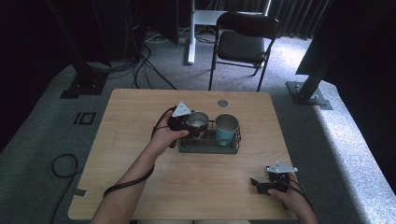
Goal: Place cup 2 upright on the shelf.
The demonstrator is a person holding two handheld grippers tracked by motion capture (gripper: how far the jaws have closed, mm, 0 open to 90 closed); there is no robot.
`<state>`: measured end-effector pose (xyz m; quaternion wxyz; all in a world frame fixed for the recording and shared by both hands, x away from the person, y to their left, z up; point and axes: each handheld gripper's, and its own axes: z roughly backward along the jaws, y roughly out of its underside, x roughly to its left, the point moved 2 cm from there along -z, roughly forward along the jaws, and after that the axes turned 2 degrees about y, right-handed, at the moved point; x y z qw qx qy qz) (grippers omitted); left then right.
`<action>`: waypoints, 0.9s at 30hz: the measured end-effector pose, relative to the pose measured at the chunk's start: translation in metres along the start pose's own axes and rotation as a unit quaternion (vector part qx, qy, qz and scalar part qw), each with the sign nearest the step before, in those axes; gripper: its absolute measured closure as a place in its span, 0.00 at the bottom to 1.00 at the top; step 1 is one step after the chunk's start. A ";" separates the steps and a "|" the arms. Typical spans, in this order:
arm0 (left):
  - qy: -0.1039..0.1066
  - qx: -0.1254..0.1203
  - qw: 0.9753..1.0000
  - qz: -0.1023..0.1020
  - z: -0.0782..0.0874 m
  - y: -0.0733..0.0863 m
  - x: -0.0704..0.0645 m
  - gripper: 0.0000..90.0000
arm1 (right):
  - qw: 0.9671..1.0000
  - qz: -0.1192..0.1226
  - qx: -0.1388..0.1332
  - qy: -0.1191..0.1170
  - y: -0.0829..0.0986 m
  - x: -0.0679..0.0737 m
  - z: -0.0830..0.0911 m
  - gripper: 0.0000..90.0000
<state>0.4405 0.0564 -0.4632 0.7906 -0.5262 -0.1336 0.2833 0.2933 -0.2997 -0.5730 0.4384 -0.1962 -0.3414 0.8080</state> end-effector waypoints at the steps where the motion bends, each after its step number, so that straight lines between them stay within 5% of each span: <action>1: -0.001 0.001 1.000 0.001 -0.001 0.001 0.001 0.16 | 1.000 0.000 0.000 0.000 0.000 0.000 0.000 0.12; 27: -0.001 0.011 1.000 -0.015 -0.013 0.021 0.001 0.16 | 1.000 -0.001 -0.001 -0.001 0.000 0.000 0.000 0.12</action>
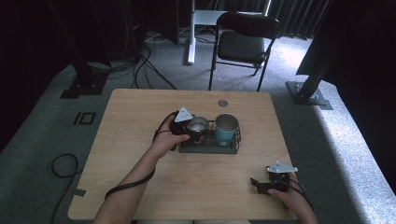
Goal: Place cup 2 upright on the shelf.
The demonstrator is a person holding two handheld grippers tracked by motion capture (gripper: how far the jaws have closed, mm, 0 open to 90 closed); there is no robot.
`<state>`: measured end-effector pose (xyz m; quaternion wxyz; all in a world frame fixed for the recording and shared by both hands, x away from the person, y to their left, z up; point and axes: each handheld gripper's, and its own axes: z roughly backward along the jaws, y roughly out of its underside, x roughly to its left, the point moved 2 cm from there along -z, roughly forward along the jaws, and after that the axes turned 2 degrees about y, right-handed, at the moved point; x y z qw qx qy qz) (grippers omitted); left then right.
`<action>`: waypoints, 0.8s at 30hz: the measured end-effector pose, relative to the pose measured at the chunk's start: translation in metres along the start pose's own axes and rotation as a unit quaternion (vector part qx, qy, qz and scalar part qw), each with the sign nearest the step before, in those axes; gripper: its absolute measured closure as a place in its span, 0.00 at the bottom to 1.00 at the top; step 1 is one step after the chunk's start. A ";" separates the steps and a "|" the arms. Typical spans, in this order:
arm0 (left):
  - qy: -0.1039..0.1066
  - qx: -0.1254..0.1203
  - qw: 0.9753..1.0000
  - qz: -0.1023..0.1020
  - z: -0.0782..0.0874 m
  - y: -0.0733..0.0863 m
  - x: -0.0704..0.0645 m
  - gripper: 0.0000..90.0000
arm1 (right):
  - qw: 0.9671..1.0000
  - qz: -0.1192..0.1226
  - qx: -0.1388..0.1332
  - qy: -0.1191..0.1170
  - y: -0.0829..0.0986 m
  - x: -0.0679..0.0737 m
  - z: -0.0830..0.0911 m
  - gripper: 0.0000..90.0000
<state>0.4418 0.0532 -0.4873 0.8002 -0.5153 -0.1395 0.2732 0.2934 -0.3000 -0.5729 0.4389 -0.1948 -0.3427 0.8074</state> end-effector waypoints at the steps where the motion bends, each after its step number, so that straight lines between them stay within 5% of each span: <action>1: 0.001 0.001 1.000 -0.001 0.000 0.000 0.000 0.16 | 1.000 0.000 0.000 0.000 0.000 0.000 0.000 0.12; 5: 0.015 0.009 1.000 0.001 0.001 -0.002 -0.003 0.11 | 1.000 0.000 0.000 0.000 0.000 0.000 0.000 0.12; 24: -0.002 -0.002 1.000 0.002 0.030 -0.005 0.001 0.04 | 1.000 0.002 0.001 0.002 0.000 0.001 0.000 0.12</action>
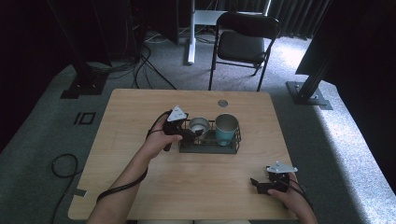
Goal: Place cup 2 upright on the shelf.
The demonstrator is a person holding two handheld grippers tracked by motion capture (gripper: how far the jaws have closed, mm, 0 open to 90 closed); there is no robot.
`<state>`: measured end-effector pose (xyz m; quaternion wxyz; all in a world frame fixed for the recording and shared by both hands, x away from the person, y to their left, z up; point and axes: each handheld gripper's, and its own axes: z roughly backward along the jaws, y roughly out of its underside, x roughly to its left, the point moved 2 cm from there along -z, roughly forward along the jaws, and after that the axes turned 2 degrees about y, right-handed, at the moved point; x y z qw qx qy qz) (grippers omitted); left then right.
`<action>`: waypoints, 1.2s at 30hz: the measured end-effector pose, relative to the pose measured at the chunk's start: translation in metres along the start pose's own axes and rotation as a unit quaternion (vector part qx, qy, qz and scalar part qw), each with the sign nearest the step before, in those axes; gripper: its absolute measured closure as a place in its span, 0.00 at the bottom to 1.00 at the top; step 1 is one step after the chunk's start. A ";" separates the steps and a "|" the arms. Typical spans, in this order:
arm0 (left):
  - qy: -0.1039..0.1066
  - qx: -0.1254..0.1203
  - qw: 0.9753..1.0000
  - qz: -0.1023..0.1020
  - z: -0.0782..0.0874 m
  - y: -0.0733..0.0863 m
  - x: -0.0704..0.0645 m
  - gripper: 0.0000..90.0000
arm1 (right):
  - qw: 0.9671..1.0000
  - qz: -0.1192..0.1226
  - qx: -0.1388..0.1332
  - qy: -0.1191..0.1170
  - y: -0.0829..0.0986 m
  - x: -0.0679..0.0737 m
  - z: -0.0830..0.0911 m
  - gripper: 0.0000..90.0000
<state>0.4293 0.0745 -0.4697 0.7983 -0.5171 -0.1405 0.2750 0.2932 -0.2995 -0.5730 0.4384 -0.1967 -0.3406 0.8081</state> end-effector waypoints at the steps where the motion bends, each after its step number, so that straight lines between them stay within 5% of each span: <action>1: -0.001 0.001 1.000 0.000 0.002 0.000 0.000 0.05 | 1.000 0.000 0.000 0.000 0.000 0.000 0.000 0.12; 23: -0.021 -0.003 1.000 0.019 0.038 0.020 0.015 0.05 | 1.000 0.000 0.000 0.000 0.000 0.000 0.000 0.12; 36: -0.052 -0.004 0.998 0.042 0.058 0.035 0.030 0.04 | 1.000 0.000 0.000 0.000 0.000 0.000 0.000 0.12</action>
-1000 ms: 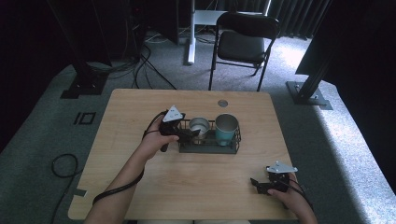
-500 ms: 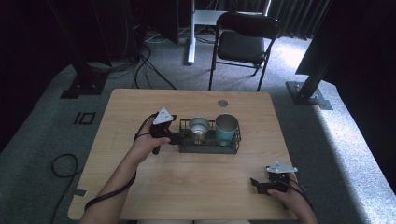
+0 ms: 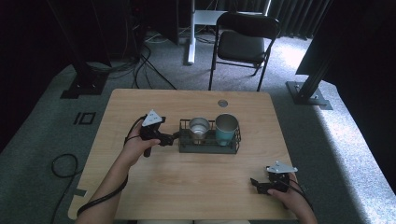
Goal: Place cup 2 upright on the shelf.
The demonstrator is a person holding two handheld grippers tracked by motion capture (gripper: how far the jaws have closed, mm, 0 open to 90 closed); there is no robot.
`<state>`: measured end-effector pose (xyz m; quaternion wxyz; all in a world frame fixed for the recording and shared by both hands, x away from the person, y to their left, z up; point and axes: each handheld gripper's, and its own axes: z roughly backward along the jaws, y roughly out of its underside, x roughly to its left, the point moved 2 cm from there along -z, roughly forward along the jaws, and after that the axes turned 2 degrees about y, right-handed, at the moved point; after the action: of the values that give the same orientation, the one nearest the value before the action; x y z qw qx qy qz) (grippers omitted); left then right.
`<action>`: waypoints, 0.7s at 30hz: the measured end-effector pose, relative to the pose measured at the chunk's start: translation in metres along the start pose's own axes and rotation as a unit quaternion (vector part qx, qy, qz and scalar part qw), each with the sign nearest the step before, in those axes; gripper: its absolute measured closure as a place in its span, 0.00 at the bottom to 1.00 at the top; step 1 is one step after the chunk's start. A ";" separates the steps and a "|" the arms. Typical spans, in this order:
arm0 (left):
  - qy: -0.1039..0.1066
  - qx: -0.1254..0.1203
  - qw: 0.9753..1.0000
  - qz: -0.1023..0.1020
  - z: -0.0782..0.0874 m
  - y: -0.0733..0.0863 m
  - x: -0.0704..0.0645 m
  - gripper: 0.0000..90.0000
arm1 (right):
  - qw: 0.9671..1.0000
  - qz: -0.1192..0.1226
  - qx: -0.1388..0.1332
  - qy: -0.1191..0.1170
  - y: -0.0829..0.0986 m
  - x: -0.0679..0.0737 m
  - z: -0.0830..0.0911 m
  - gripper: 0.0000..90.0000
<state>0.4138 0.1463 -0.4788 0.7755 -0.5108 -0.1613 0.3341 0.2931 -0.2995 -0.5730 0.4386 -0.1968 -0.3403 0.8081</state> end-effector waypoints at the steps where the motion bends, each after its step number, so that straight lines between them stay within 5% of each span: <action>1: -0.004 0.000 1.000 0.001 0.001 0.001 0.001 0.04 | 1.000 0.000 0.000 0.000 0.000 0.000 0.000 0.12; 21: -0.027 0.016 0.999 0.015 0.024 0.026 0.011 0.04 | 1.000 0.000 0.000 0.000 0.000 0.000 0.000 0.12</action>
<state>0.3983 0.1772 -0.4930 0.7740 -0.4910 -0.1692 0.3622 0.2931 -0.2994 -0.5730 0.4385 -0.1968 -0.3403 0.8082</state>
